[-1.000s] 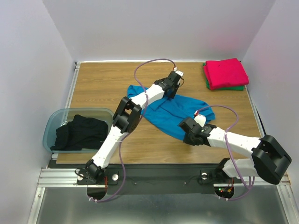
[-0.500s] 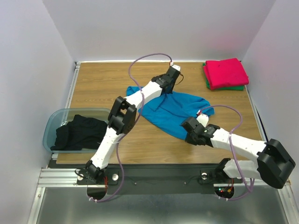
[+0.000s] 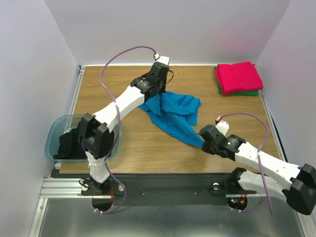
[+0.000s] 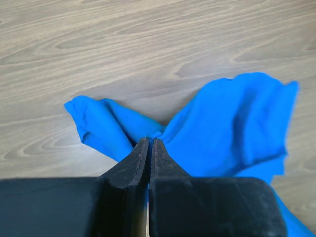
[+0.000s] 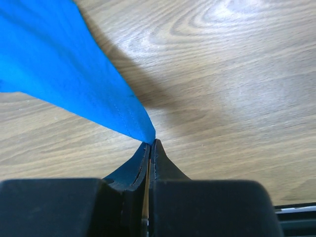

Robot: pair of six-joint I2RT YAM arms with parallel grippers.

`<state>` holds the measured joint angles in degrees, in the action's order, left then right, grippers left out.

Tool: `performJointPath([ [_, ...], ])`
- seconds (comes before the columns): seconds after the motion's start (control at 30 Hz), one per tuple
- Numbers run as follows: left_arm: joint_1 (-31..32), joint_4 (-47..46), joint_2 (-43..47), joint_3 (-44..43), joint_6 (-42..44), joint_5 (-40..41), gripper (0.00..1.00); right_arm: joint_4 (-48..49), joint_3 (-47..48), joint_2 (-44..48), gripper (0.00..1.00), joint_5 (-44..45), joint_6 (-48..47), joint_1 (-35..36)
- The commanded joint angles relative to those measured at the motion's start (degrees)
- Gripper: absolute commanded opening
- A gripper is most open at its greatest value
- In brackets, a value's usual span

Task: Fold and stack the t-shirts
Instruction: Flatten the tshirt out

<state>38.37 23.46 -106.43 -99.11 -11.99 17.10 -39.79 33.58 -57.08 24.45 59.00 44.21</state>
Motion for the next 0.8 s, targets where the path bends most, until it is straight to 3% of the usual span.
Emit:
performJointPath([
  [0.0,0.39,-1.58,8.15,2.08,-2.77,-2.16,0.00,-2.22,3.85,4.60,0.01,1.74,-3.61,-0.52],
  [0.2,0.48,-2.89,19.66,1.38,-4.10,-10.92,0.00,-2.57,15.36,11.98,0.01,0.61,-12.66,-0.44],
  [0.5,1.62,-3.68,32.41,-5.47,-6.64,-16.48,0.00,-1.96,36.61,13.93,0.00,0.34,-22.08,-0.44],
  [0.6,1.62,-4.39,34.10,-6.62,-7.61,-15.62,0.00,-1.26,39.80,13.58,0.00,0.69,-24.02,-0.44],
  [0.77,1.01,-2.64,28.93,-10.56,-8.93,-5.78,0.00,-1.25,40.16,11.56,0.00,6.83,-23.06,-0.44],
])
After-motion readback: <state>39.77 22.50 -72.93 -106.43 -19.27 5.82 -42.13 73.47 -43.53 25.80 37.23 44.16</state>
